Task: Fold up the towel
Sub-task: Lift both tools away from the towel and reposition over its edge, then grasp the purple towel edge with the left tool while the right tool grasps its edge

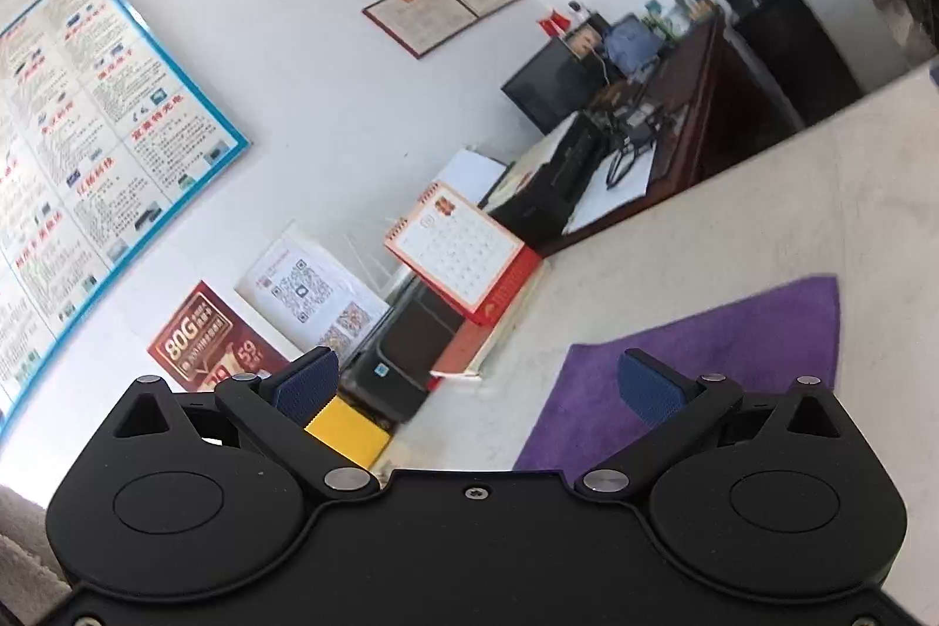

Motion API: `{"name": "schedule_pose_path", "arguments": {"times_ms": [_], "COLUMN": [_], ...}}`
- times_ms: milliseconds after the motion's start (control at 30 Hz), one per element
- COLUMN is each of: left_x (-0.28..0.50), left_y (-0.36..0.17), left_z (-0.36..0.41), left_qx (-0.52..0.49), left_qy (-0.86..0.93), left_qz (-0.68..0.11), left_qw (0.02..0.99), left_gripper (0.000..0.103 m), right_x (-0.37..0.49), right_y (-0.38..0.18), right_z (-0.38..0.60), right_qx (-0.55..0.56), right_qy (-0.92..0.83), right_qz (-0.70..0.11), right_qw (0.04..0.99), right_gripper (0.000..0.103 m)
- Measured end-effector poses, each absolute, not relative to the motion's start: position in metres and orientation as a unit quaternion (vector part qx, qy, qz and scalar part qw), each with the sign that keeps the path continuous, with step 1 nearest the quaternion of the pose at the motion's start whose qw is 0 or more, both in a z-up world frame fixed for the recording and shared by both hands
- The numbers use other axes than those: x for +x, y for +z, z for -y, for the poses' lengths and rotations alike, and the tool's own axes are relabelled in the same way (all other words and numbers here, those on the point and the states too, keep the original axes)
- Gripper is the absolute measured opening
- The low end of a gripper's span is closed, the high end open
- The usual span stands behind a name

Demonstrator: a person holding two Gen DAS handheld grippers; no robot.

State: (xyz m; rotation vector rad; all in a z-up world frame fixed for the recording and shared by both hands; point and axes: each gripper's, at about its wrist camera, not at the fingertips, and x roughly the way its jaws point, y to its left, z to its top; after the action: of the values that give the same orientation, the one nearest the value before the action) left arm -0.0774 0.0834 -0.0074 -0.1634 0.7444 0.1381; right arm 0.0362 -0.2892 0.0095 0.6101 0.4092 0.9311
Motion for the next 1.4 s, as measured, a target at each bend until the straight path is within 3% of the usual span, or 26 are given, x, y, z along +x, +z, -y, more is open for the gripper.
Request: {"name": "schedule_pose_path", "arguments": {"times_ms": [67, 167, 233, 333, 500, 567, 667, 900, 967, 1133, 1267, 1400], "left_x": [-0.077, -0.074, -0.072, -0.068, -0.055, -0.049, -0.040, -0.034, -0.036, -0.038, -0.036, -0.034], "left_y": [-0.013, -0.024, -0.029, -0.038, -0.054, -0.060, -0.072, -0.075, -0.074, -0.075, -0.076, -0.075], "left_z": [-0.084, -0.091, -0.099, -0.115, -0.139, -0.149, -0.160, -0.164, -0.165, -0.166, -0.168, -0.173], "left_qx": [-0.078, -0.074, -0.076, -0.072, -0.083, -0.089, -0.102, -0.075, -0.076, -0.105, -0.146, -0.175], "left_qy": [0.085, 0.124, 0.139, 0.124, 0.088, 0.073, 0.042, 0.007, 0.003, 0.002, -0.003, -0.004], "left_qz": [-0.381, -0.410, -0.419, -0.427, -0.444, -0.451, -0.467, -0.481, -0.486, -0.497, -0.503, -0.501], "left_qw": [0.917, 0.901, 0.894, 0.893, 0.888, 0.885, 0.878, 0.873, 0.870, 0.862, 0.852, 0.848], "left_gripper": [0.076, 0.075, 0.075, 0.074, 0.064, 0.052, 0.044, 0.036, 0.026, 0.015, 0.008, 0.007], "right_x": [0.026, 0.037, 0.040, 0.029, 0.021, 0.017, 0.005, -0.017, -0.020, -0.019, -0.017, -0.017], "right_y": [0.010, 0.001, -0.009, -0.024, -0.054, -0.061, -0.065, -0.055, -0.055, -0.059, -0.065, -0.070], "right_z": [0.295, 0.294, 0.285, 0.269, 0.247, 0.234, 0.219, 0.199, 0.194, 0.184, 0.183, 0.185], "right_qx": [0.290, 0.347, 0.316, 0.194, 0.110, 0.087, 0.074, 0.044, 0.039, 0.016, 0.016, 0.008], "right_qy": [0.436, 0.409, 0.379, 0.309, 0.249, 0.238, 0.223, 0.182, 0.178, 0.182, 0.187, 0.176], "right_qz": [-0.125, -0.203, -0.271, -0.300, -0.386, -0.404, -0.430, -0.436, -0.435, -0.437, -0.453, -0.471], "right_qw": [0.843, 0.819, 0.826, 0.881, 0.881, 0.879, 0.872, 0.880, 0.882, 0.881, 0.871, 0.865], "right_gripper": [0.103, 0.103, 0.103, 0.103, 0.102, 0.101, 0.095, 0.094, 0.094, 0.093, 0.083, 0.077]}}
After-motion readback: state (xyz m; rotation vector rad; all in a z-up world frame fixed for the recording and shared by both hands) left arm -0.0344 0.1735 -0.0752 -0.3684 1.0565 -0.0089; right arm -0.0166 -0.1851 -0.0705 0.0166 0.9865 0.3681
